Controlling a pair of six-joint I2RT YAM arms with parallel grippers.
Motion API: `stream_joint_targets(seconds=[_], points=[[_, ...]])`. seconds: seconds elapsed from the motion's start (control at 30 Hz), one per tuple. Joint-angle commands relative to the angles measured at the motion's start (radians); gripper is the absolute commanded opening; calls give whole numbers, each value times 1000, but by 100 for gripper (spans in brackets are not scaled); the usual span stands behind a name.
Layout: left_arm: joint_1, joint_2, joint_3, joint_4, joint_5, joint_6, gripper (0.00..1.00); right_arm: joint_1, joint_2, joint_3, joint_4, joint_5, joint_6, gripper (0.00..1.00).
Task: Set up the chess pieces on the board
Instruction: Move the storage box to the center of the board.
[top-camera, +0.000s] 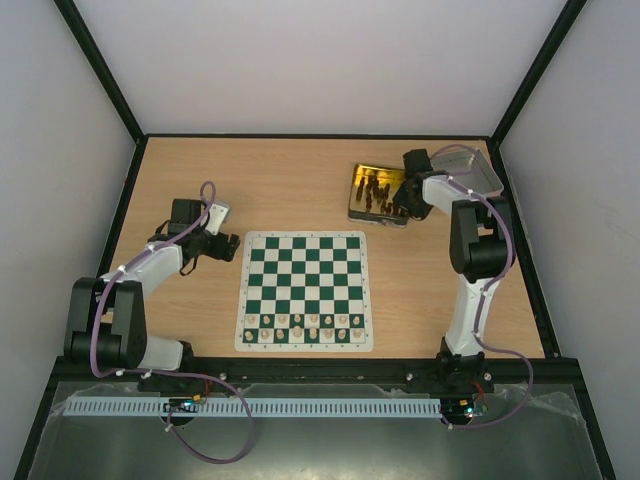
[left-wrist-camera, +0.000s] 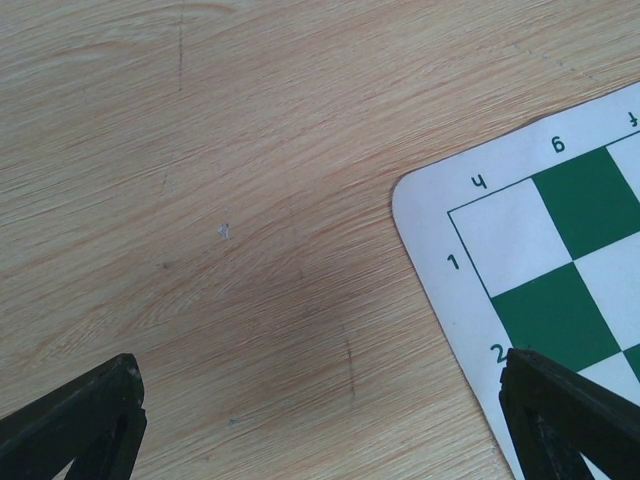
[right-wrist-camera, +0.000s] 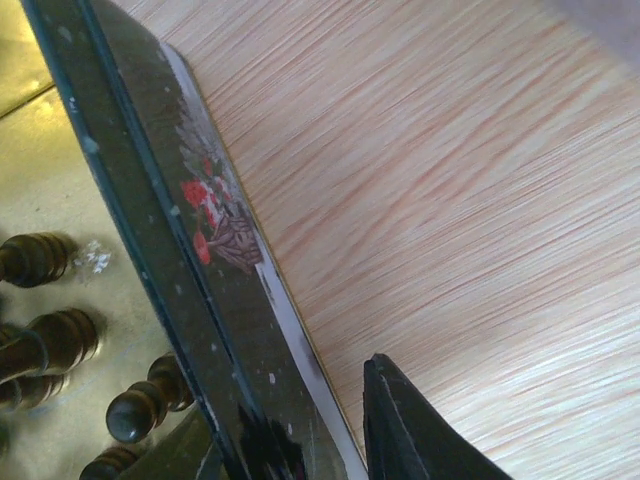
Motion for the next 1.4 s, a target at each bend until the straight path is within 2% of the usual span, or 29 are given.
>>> stream_joint_targets(seconds=[0.0,0.1,0.2,0.33,0.43,0.57,0.77,1.0,1.37], points=[[4,12,-7,6,1,11,96,-27,-4,4,-49,121,8,27],[4,17,-5,7,2,11,96,-28,-23,18,-66,190,9,31],[4,22,-4,5,2,9,96,-29,-32,47,-100,241,11,40],[4,27,-1,3,4,9,96,-29,-90,37,-93,263,18,55],[4,31,3,1,10,9,97,-25,-150,15,-69,247,13,60],[4,36,7,-1,10,8,97,6,-208,7,-58,188,-2,60],[4,40,9,-2,2,9,97,132,-260,-11,-44,145,-27,51],[4,43,12,-4,-16,8,97,246,-202,-4,-54,82,-53,49],[4,49,11,1,-29,7,97,274,-98,33,-50,19,-105,49]])
